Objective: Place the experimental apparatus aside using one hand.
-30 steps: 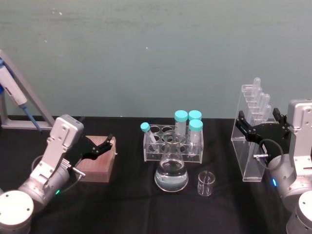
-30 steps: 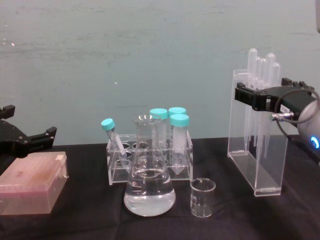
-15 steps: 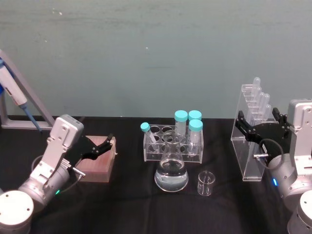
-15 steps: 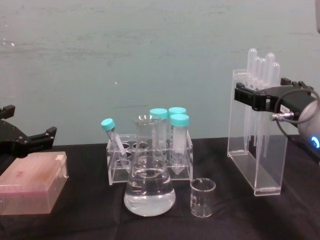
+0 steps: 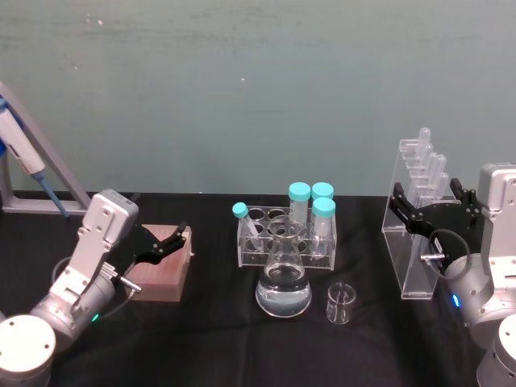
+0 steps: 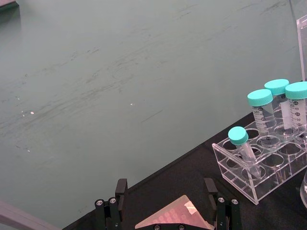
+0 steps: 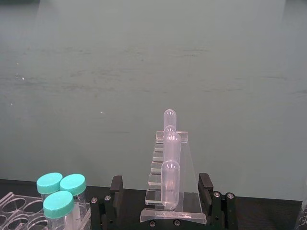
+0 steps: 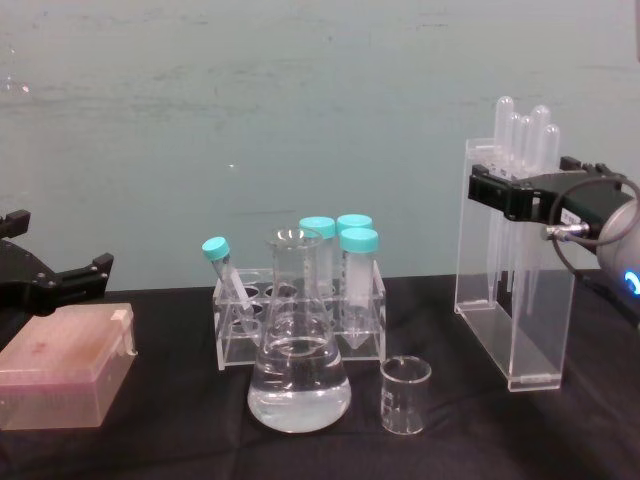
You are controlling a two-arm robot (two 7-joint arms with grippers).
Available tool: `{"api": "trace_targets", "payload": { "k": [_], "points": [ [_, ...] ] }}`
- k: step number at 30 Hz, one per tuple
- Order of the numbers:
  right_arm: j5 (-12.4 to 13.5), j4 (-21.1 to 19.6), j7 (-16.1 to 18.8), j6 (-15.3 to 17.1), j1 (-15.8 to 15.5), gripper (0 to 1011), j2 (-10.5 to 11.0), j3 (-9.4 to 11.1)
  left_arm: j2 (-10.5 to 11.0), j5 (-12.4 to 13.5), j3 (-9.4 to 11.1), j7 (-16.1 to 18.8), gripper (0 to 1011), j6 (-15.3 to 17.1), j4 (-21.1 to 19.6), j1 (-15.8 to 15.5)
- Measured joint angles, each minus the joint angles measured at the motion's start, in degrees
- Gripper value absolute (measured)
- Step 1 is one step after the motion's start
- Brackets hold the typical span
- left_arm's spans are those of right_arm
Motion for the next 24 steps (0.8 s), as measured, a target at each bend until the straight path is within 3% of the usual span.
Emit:
{"api": "trace_targets", "payload": {
  "k": [24],
  "points": [
    [-0.31, -0.06, -0.33, -0.12, -0.09, 985, -0.03, -0.07, 0.00, 0.01, 0.00, 0.00, 1000, 0.00, 0.00, 0.00]
  ]
}}
